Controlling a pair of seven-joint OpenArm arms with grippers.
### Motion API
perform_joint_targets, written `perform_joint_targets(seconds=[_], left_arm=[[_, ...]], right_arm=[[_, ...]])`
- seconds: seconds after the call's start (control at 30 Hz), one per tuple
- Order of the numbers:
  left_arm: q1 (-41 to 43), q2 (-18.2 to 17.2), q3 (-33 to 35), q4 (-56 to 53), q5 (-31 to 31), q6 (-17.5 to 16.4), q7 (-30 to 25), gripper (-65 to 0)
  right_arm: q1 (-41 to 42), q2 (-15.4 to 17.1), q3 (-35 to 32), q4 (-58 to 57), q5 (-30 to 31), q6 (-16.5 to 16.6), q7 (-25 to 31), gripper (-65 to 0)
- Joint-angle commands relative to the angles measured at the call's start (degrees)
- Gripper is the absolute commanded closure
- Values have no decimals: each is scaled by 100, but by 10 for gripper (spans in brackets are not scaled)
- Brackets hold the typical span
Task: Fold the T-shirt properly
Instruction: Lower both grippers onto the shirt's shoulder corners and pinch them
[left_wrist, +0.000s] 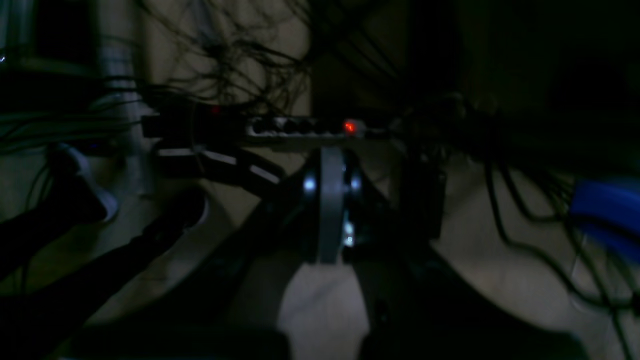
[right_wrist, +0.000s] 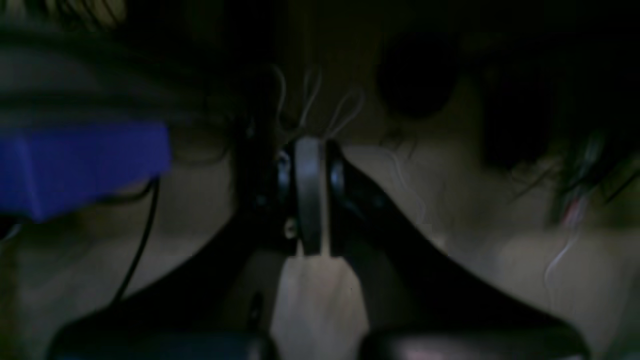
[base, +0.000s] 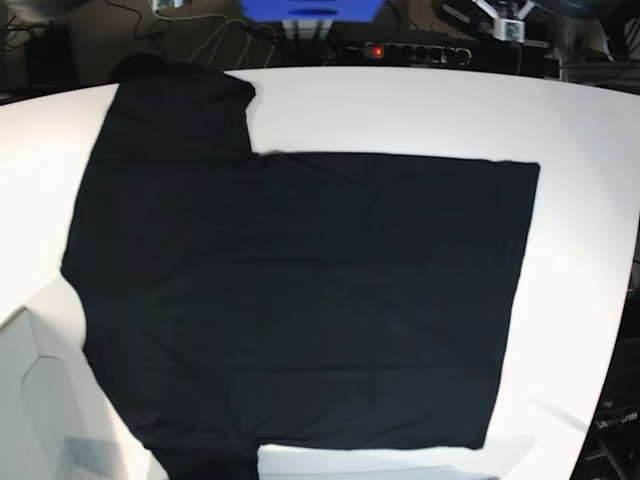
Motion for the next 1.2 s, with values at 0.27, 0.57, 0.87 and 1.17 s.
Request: perform_joint_targets(seconds=[0.27, 0.57, 0.87, 1.17], left_arm=[[-144, 374, -1058, 1420, -44, -36, -134, -92], [-1410, 383, -1120, 1007, -272, -36, -134, -495], [-2703, 383, -1137, -382, -888, -36, -134, -504], [-3327, 374, -1093, -1173, -897, -36, -134, -504]], right_arm=[[142, 98, 157, 1224, -6, -8, 122, -84], [1039, 98, 368, 1198, -6, -8, 113, -279], [1496, 133, 368, 1180, -6, 10, -370, -281], [1619, 133, 483, 1171, -6, 10, -537, -281]])
